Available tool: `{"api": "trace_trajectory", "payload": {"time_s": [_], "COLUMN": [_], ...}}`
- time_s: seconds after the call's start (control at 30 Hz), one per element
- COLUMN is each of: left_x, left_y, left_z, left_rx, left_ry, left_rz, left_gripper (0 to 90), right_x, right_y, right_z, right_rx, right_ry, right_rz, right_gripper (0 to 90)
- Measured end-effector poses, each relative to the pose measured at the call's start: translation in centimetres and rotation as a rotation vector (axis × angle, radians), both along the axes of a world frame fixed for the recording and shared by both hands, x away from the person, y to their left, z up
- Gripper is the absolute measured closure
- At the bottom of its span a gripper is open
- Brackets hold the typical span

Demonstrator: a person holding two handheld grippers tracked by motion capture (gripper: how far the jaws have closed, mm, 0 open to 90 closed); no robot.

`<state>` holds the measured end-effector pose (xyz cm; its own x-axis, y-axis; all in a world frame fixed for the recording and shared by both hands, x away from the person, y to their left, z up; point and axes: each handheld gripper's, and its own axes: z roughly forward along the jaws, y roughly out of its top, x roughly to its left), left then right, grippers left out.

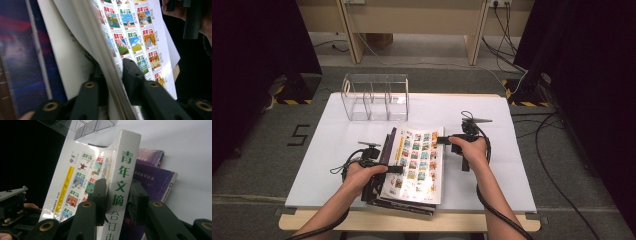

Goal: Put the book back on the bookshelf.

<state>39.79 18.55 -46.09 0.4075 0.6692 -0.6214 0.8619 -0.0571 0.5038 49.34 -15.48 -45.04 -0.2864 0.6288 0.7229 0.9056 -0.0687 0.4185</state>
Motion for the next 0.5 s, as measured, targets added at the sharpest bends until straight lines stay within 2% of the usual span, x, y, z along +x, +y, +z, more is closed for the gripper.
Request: {"api": "trace_trajectory", "payload": {"time_s": [0.03, 0.07, 0.1, 0.13, 0.17, 0.2, 0.23, 0.3, 0.43, 0.5], "left_x": [-0.1, -0.1, -0.4, -0.7, -0.8, -1.4, -1.4, -2.2, -2.8, -3.2], "left_y": [0.2, 0.2, 0.7, 1.4, 1.8, 2.9, 2.9, 4.0, 4.7, 5.4], "left_z": [0.3, 0.3, 0.6, 1.0, 1.2, 1.7, 1.7, 2.0, 1.7, 1.4], "left_rx": [0.025, 0.025, 0.064, 0.093, 0.106, 0.108, 0.108, 0.103, 0.105, 0.096], "left_ry": [-0.013, -0.013, -0.035, -0.075, -0.094, -0.133, -0.133, -0.166, -0.178, -0.188], "left_rz": [0.012, 0.012, 0.035, 0.067, 0.086, 0.122, 0.122, 0.157, 0.170, 0.193], "left_gripper": [63.5, 57.1, 57.1, 52.9, 49.3, 47.8, 47.4, 46.8, 46.8, 46.9], "right_x": [-0.1, -0.1, -0.1, -0.2, -0.3, -0.5, -0.5, -0.6, -0.9, -1.3], "right_y": [0.0, 0.0, 0.0, 0.1, 0.1, 0.1, 0.1, 0.0, 0.0, -0.3], "right_z": [0.2, 0.2, 0.3, 0.4, 0.6, 0.9, 0.9, 1.2, 1.9, 2.9], "right_rx": [0.003, 0.003, 0.006, 0.010, 0.016, 0.035, 0.035, 0.041, 0.042, 0.032], "right_ry": [-0.003, -0.003, -0.008, -0.015, -0.019, -0.024, -0.024, -0.035, -0.057, -0.099], "right_rz": [0.003, 0.003, 0.004, 0.000, 0.005, 0.003, 0.003, 0.006, 0.004, 0.000], "right_gripper": [71.6, 71.6, 71.8, 72.0, 72.2, 72.8, 72.8, 73.3, 73.8, 74.1]}}
